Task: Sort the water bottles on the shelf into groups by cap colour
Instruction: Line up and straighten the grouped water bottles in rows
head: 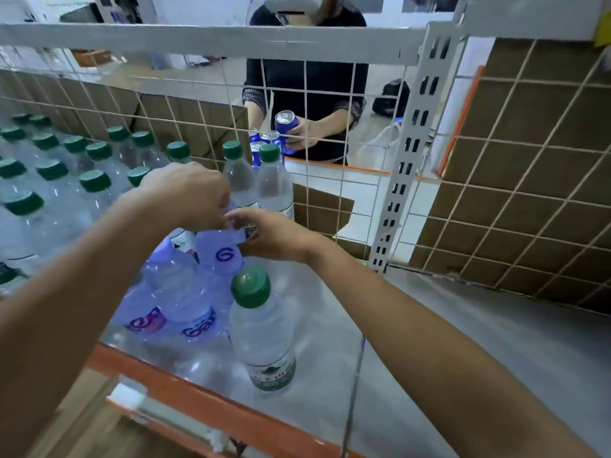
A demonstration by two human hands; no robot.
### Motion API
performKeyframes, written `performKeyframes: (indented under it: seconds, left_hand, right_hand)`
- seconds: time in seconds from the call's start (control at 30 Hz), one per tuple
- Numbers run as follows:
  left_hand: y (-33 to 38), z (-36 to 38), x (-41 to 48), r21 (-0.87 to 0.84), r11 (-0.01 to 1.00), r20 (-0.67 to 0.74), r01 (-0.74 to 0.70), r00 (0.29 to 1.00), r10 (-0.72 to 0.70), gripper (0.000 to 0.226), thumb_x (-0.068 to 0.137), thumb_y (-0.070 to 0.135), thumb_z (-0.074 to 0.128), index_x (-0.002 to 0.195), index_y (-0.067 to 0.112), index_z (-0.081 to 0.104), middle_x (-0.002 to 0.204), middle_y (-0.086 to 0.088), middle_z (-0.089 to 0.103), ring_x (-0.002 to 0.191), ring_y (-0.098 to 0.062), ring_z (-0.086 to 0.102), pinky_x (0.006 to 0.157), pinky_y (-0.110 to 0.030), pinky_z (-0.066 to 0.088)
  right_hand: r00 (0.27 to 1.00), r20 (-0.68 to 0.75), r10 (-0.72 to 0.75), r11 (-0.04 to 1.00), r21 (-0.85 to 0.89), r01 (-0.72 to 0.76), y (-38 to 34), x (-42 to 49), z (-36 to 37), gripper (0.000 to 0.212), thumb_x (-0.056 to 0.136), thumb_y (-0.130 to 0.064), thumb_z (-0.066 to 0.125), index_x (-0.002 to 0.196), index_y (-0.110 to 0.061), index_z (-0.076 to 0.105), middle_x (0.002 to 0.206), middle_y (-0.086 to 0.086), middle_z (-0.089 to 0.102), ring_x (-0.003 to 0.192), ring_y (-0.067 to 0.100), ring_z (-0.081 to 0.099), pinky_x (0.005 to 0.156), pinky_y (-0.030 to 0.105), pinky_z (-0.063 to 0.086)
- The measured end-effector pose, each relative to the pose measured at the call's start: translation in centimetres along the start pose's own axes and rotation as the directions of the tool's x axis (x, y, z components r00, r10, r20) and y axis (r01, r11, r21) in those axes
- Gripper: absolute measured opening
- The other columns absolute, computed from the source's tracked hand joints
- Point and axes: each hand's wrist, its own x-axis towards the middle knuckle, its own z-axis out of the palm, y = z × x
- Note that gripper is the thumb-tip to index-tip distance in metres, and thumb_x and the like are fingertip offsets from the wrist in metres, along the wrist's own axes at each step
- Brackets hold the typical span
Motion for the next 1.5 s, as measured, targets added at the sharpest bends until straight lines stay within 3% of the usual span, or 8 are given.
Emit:
performKeyframes:
  seconds: [0.23, 0.4, 0.67, 0.8, 0.87, 1.17, 1.37, 1.5]
  left_hand:
    - [0.6, 0.3, 0.6, 0.002, 1.0, -0.012, -0.009, 1.0, 0.009, 0.029, 0.078, 0.044, 0.069, 0.106, 0.038, 0.064, 0.105, 0.003, 0.064, 0.097, -0.021, 0.057, 0.067, -0.025, 0.038]
    - [3.2, -1.7, 0.2, -0.126, 0.986, -0.14, -0.108, 0.986, 0.09, 0.027, 0.074, 0.037, 0.075, 0.1, 0.038, 0.069, 0.094, 0.004, 0.064, 0.089, -0.022, 0.057, 0.067, -0.027, 0.041]
    - [12.2, -6.5, 1.0, -0.254, 0.899, -0.302, -0.357, 0.912, 0.277, 0.026, 0.074, 0.035, 0.074, 0.099, 0.029, 0.07, 0.088, 0.003, 0.062, 0.077, -0.014, 0.047, 0.067, -0.025, 0.036]
    - [18.5, -8.6, 1.5, -0.219, 0.837, -0.292, -0.502, 0.852, 0.434, 0.027, 0.076, 0.038, 0.071, 0.099, 0.025, 0.07, 0.089, 0.002, 0.062, 0.082, -0.017, 0.053, 0.069, -0.027, 0.041]
    - [21.3, -9.7, 1.3, -0.168, 0.81, -0.272, -0.562, 0.816, 0.51, 0.027, 0.079, 0.039, 0.069, 0.102, 0.024, 0.069, 0.09, 0.004, 0.06, 0.081, -0.013, 0.05, 0.065, -0.025, 0.038]
    - [33.6, -11.0, 1.0, -0.209, 0.708, -0.353, -0.674, 0.727, 0.588, 0.027, 0.077, 0.034, 0.07, 0.1, 0.02, 0.071, 0.096, 0.003, 0.065, 0.087, -0.016, 0.056, 0.071, -0.029, 0.042]
    - [40.6, -11.0, 1.8, -0.295, 0.66, -0.419, -0.691, 0.714, 0.56, 0.031, 0.08, 0.03, 0.066, 0.109, 0.019, 0.066, 0.114, -0.003, 0.062, 0.106, -0.023, 0.056, 0.081, -0.034, 0.041]
    - [44.2, -12.0, 2.2, -0.31, 0.627, -0.446, -0.715, 0.692, 0.568, 0.036, 0.082, 0.031, 0.067, 0.114, 0.017, 0.063, 0.118, -0.004, 0.06, 0.104, -0.02, 0.054, 0.076, -0.028, 0.036]
  right_hand:
    - [0.998, -0.037, -0.055, 0.996, -0.066, 0.052, -0.2, 0.6, 0.2, 0.048, 0.076, -0.018, 0.075, 0.119, -0.005, 0.057, 0.119, 0.012, 0.06, 0.099, 0.021, 0.055, 0.083, 0.031, 0.044]
    - [0.995, -0.094, -0.021, 0.991, 0.129, 0.033, 1.3, -2.1, -2.5, 0.043, 0.076, -0.018, 0.076, 0.115, -0.008, 0.06, 0.106, 0.001, 0.061, 0.078, 0.007, 0.052, 0.079, 0.025, 0.044]
    - [0.98, -0.182, 0.081, 0.98, 0.194, -0.046, 7.6, -12.4, -6.7, 0.091, 0.068, -0.003, 0.08, 0.14, -0.021, 0.028, 0.134, 0.007, 0.05, 0.116, 0.018, 0.053, 0.096, 0.038, 0.048]
    - [0.929, -0.34, 0.146, 0.957, 0.286, -0.046, 10.1, -19.1, -7.9, 0.069, 0.066, 0.013, 0.074, 0.109, -0.034, 0.047, 0.103, 0.005, 0.06, 0.085, -0.004, 0.053, 0.078, 0.007, 0.042]
    - [0.912, -0.326, 0.248, 0.932, 0.337, -0.133, 11.3, -22.1, -8.4, 0.049, 0.066, 0.004, 0.075, 0.093, -0.032, 0.056, 0.086, -0.006, 0.064, 0.073, -0.003, 0.055, 0.07, 0.008, 0.044]
    - [0.625, -0.624, 0.468, 0.882, 0.372, -0.289, 17.0, -31.4, -9.5, 0.036, 0.072, -0.008, 0.075, 0.094, -0.026, 0.054, 0.103, 0.004, 0.065, 0.099, 0.024, 0.064, 0.085, 0.04, 0.052]
    - [0.255, -0.816, 0.518, 0.774, 0.321, -0.546, 20.1, -35.1, -9.5, 0.046, 0.081, -0.021, 0.069, 0.121, -0.006, 0.052, 0.117, 0.012, 0.061, 0.109, 0.027, 0.058, 0.09, 0.039, 0.049]
    - [0.241, -0.759, 0.604, 0.695, 0.354, -0.626, 21.0, -36.7, -9.5, 0.057, 0.085, -0.019, 0.066, 0.133, -0.005, 0.04, 0.133, 0.017, 0.048, 0.118, 0.031, 0.051, 0.091, 0.029, 0.042]
